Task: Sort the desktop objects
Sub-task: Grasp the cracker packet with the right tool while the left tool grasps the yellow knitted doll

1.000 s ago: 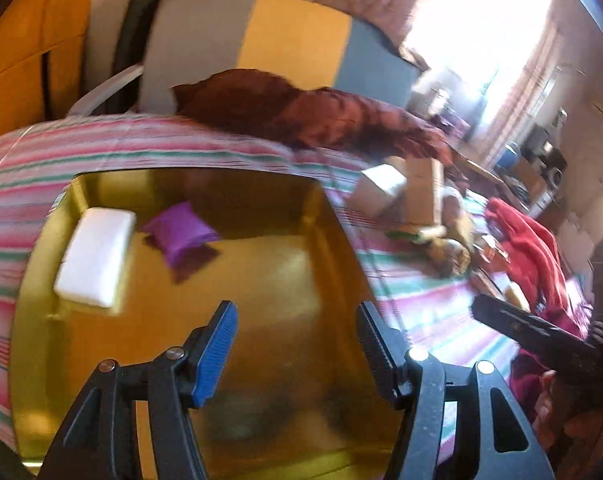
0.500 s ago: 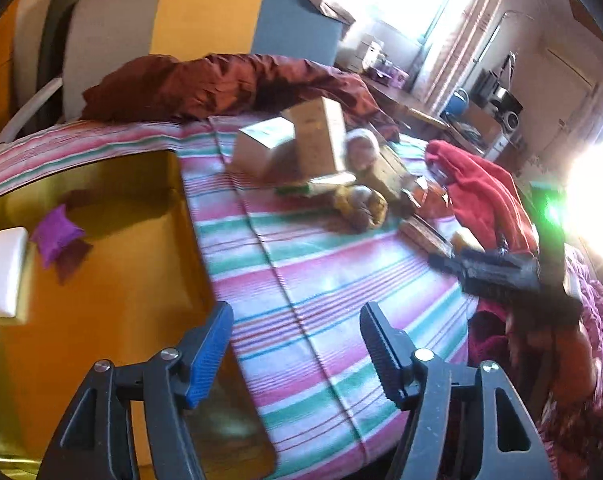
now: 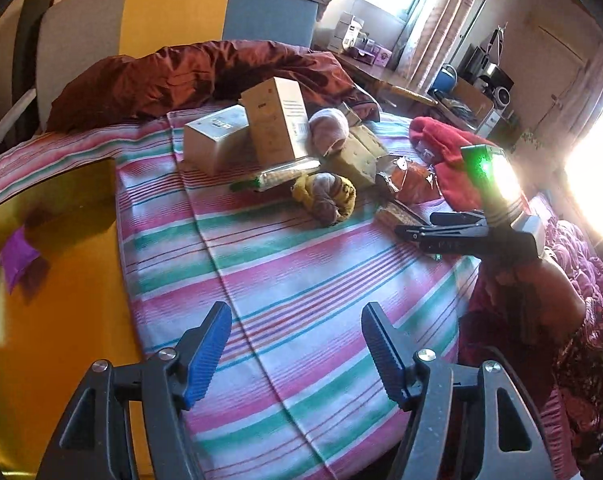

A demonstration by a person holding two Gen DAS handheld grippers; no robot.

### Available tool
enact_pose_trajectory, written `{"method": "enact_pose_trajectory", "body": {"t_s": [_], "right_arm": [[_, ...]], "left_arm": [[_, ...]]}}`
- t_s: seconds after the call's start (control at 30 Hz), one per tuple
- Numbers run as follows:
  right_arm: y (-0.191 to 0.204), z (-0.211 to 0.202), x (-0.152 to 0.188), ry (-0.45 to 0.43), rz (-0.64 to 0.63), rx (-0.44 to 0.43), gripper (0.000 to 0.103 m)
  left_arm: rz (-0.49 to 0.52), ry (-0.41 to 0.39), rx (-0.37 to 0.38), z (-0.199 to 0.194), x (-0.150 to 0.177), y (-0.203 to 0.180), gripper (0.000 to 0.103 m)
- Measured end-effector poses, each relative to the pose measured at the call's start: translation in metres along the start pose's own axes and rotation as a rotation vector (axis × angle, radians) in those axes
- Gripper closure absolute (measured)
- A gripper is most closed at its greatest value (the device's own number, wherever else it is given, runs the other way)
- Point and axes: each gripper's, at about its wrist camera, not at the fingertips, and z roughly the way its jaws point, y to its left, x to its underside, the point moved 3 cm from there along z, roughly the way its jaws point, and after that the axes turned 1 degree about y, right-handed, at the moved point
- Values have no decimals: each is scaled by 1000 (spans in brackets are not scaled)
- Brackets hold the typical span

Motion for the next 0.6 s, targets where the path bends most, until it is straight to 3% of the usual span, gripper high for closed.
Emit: {"method": "enact_pose_trajectory", "body": {"t_s": [0.07, 0.1, 0.13, 0.2, 0.47, 0.6], "right_arm": [[1, 1, 0, -1, -7, 3, 30], [2, 2, 1, 3, -14, -7, 41], [4, 3, 3, 13, -16, -20, 45], [4, 4, 4, 17, -7, -29, 48], [-8, 5, 3, 19, 62, -119, 50], [-7, 6, 3, 18, 38, -102, 50]], "left_arm": [[1, 5, 5, 8, -6, -4, 34], [0, 5, 6, 12, -9, -6, 34], [-3, 10, 8, 19, -14, -9, 34], [-11, 16, 18, 29, -22, -12, 34], [-60, 63, 24, 85, -51, -25, 34], [-93, 12, 58, 94, -73, -32, 34]]}}
